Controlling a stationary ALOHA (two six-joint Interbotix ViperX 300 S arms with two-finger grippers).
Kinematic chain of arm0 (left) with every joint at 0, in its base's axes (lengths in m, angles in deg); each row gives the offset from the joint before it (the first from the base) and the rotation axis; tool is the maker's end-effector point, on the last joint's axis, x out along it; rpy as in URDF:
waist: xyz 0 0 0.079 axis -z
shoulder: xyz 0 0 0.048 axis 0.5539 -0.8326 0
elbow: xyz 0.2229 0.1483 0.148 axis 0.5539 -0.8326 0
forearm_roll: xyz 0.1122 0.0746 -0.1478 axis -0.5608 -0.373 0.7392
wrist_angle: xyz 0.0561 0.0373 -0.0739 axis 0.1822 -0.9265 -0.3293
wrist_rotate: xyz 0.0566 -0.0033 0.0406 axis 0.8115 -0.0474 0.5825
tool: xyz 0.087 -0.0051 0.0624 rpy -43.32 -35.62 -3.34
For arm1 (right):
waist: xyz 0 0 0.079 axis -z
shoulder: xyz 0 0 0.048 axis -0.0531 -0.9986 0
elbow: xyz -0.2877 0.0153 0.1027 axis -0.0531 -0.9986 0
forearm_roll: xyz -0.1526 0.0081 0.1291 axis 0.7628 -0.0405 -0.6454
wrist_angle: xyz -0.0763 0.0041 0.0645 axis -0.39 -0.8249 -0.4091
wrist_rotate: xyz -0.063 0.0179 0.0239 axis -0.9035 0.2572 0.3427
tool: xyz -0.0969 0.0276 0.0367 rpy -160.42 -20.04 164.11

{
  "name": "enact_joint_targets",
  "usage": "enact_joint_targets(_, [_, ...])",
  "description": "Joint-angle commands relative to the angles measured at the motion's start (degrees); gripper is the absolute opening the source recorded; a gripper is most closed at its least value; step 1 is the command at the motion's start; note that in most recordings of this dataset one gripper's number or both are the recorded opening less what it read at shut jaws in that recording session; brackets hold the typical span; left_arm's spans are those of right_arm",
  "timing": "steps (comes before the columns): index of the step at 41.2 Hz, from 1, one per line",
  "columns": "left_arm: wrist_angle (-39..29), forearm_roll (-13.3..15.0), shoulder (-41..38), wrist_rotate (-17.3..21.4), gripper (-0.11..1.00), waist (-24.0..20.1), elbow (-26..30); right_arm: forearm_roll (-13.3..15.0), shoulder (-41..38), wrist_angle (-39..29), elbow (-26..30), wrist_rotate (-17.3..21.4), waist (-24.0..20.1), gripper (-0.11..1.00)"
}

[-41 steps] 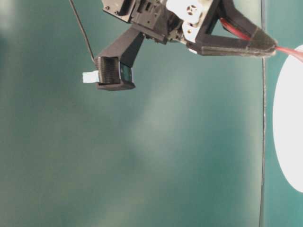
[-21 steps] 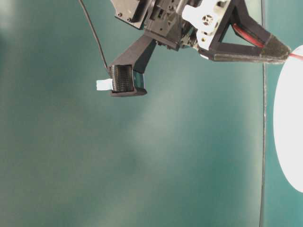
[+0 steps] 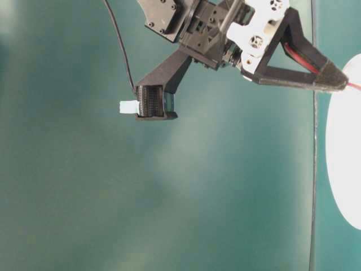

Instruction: Scoop the yellow hexagonal prism block from the bowl with a spoon using the right arm.

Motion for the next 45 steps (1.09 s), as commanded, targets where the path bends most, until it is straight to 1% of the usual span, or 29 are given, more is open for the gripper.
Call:
enact_joint_targets(1, [0.44, -0.09, -0.18, 0.09, 0.01, -0.09, 1.32, 0.09, 0.7, 1.41, 1.49, -0.09, 0.18, 0.25])
enact_joint_targets(31, [0.44, -0.09, -0.26, 0.18, 0.01, -0.09, 1.32, -0.26, -0.88, 7.29, 1.49, 0.09, 0.0, 0.25])
enact_joint_targets(45, [0.44, -0.09, -0.18, 0.26, 0.01, -0.09, 1.32, -1.23, -1.93, 10.02, 1.41, 0.18, -0.88, 0.25])
